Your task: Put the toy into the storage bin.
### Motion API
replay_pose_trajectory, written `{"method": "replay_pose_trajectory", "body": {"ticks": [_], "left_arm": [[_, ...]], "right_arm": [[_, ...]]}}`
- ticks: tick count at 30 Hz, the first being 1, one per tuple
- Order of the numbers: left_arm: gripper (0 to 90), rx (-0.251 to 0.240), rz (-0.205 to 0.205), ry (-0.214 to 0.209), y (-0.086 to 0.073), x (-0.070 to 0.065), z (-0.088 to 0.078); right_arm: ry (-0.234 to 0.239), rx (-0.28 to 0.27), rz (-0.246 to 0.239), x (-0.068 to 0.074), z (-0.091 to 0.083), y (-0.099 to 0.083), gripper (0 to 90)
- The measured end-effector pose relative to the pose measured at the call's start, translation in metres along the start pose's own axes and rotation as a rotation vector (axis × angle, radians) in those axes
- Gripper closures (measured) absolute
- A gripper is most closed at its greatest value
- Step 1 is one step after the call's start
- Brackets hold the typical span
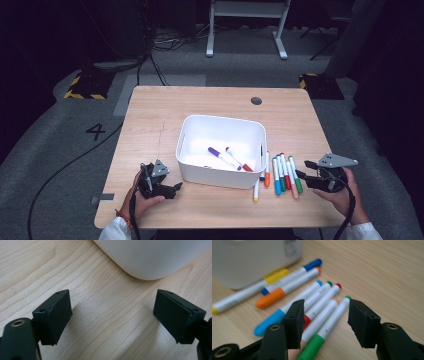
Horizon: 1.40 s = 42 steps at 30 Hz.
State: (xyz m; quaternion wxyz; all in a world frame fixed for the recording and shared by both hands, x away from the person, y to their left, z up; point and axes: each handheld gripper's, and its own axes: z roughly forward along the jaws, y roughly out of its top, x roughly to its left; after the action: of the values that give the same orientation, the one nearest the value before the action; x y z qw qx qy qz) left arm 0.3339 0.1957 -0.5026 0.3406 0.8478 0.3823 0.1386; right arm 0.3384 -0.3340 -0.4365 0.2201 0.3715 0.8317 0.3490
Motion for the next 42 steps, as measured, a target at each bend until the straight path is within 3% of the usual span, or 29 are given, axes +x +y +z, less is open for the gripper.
{"method": "replay_pose_trajectory", "body": {"ticks": [2, 7, 16, 28, 35, 36, 38, 42], "left_arm": [[15.2, 0.0, -0.001, -0.001, 0.0, 0.0, 0.0], [15.3, 0.0, -0.001, -0.002, 0.0, 0.0, 0.0], [15.3, 0.001, -0.001, 0.0, 0.0, 0.0, 0.0], [15.3, 0.001, -0.001, 0.0, 0.0, 0.0, 0.0], [15.3, 0.001, 0.001, 0.0, 0.0, 0.0, 0.0], [15.3, 0.003, 0.0, -0.001, 0.0, 0.0, 0.0], [15.3, 0.004, -0.002, -0.002, 0.0, 0.0, 0.0], [15.3, 0.003, -0.001, -0.003, 0.0, 0.0, 0.0]], "right_arm": [[-0.028, 0.009, 0.012, -0.002, 0.005, -0.008, 48.3], [0.011, 0.026, 0.063, -0.004, 0.01, -0.02, 48.3], [0.014, 0.064, 0.06, -0.003, 0.018, -0.029, 48.3], [-0.006, 0.102, 0.103, -0.013, 0.023, -0.041, 48.9], [-0.042, 0.117, 0.149, -0.025, 0.022, -0.053, 66.0], [-0.067, 0.115, 0.172, -0.029, 0.02, -0.055, 73.6], [-0.052, 0.104, 0.199, -0.032, 0.02, -0.056, 74.3], [-0.061, 0.1, 0.202, -0.034, 0.021, -0.056, 74.7]]}}
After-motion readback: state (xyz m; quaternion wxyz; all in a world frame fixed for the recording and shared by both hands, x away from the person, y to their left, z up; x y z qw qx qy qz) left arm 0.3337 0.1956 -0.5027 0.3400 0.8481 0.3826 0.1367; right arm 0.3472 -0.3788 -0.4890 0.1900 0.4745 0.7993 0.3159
